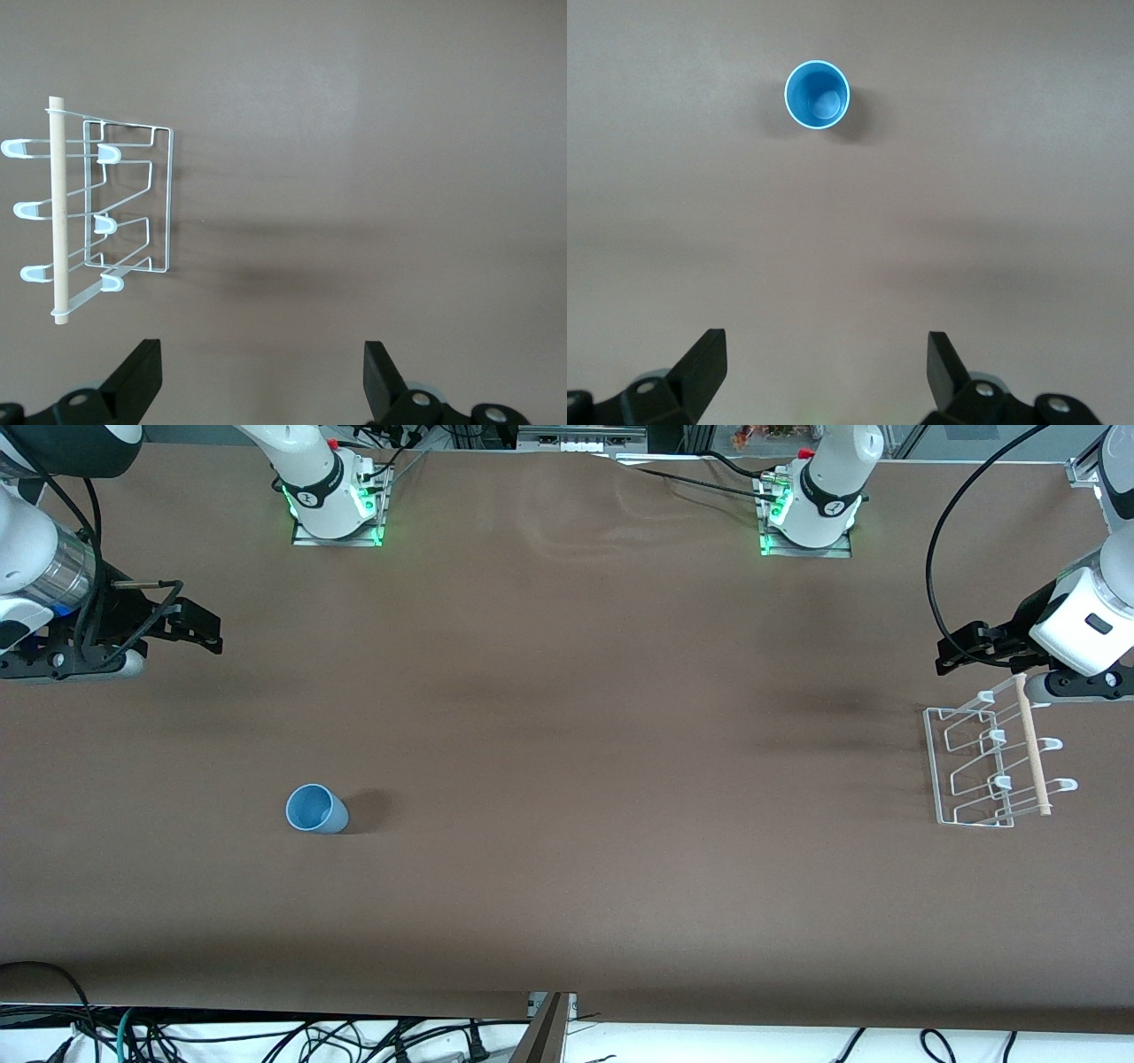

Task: Transfer cup to left arm and place on rack
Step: 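Move the right gripper from rest toward the light blue cup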

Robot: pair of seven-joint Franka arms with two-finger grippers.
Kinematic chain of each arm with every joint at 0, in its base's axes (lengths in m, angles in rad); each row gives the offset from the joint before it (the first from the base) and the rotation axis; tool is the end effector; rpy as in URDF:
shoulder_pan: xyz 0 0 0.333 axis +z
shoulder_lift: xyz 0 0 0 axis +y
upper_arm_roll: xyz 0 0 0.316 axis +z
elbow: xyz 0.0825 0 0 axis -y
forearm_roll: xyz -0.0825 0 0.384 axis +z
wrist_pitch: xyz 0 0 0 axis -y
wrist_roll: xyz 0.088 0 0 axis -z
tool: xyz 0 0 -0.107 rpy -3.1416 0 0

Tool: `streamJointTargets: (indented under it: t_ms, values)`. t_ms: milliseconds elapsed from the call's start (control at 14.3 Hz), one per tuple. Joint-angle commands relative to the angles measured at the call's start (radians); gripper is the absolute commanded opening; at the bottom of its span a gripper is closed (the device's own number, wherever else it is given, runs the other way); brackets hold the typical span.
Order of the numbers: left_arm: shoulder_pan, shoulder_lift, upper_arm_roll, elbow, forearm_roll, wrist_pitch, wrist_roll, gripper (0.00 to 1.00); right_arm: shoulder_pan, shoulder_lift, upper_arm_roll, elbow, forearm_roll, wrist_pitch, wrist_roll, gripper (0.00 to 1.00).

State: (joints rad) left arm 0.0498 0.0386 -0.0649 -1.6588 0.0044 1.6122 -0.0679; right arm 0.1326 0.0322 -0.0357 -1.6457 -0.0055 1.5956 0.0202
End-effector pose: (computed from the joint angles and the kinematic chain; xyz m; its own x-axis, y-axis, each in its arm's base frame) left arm 0.5645 -0.0075 0.5649 0.9950 0.0525 -0.0847 0.0520 -0.9986 -0.0076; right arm 0.5595 0.0541 0.5733 0.9937 0.0764 -0.0820 0.0773 -0.9970 0.0083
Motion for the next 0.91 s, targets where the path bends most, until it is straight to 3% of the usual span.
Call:
streamJointTargets:
  t_ms: [0, 838]
  values:
    - [0.001, 0.0, 0.004, 0.005, -0.014, -0.006, 0.005, 1.0, 0.001, -0.023, 0.0, -0.006, -0.001, -0.013, 0.02, 1.0]
    - [0.001, 0.001, 0.004, 0.011, -0.014, -0.006, -0.001, 1.0, -0.008, 0.003, -0.001, 0.02, -0.002, -0.006, -0.002, 1.0]
